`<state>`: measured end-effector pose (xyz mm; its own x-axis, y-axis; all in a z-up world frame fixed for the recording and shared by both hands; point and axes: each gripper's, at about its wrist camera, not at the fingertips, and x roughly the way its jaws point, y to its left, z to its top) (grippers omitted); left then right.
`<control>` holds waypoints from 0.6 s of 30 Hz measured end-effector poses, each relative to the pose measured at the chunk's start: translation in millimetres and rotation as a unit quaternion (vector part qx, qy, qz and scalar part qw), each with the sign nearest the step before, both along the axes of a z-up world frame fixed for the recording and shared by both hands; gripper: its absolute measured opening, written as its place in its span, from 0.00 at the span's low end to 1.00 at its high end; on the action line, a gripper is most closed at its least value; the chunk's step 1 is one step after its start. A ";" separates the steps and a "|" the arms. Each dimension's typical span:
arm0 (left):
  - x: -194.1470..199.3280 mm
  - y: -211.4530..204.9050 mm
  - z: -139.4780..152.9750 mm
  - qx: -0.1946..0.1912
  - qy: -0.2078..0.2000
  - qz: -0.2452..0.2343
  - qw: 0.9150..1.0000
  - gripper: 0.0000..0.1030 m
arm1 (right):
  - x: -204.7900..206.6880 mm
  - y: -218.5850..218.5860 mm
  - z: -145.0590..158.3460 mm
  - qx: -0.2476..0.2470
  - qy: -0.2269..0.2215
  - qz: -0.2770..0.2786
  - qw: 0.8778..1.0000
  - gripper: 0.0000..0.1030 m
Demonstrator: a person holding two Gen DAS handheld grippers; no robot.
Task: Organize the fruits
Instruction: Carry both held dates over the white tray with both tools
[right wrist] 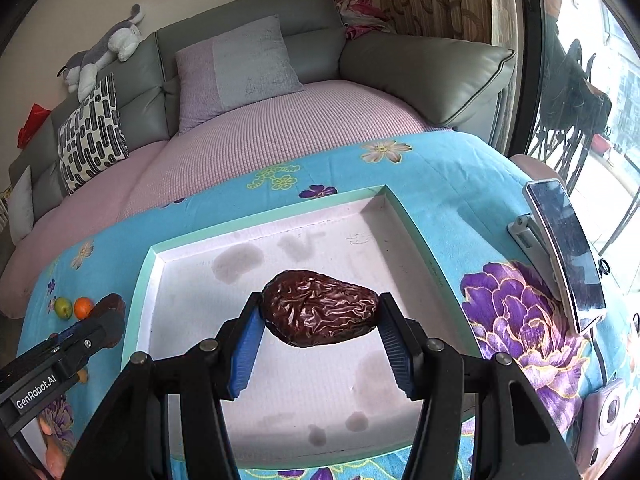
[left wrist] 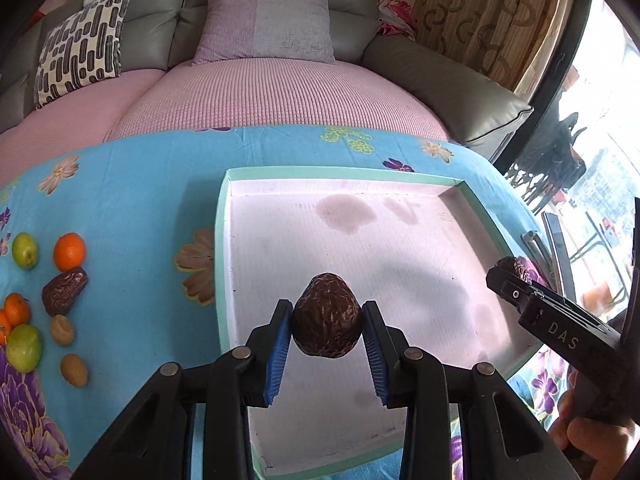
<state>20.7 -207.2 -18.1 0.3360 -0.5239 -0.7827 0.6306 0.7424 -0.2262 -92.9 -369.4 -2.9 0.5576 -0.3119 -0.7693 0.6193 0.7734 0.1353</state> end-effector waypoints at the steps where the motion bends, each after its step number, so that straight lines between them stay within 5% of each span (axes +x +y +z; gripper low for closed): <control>1: -2.7 -2.3 -3.1 0.006 -0.001 -0.004 1.000 0.36 | -2.2 -3.3 -5.7 0.002 0.010 -0.008 1.000 0.56; 18: -11.6 -8.3 -26.3 0.045 0.002 -0.018 0.999 0.37 | -13.6 -20.1 -30.8 0.034 0.033 -0.026 0.999 0.56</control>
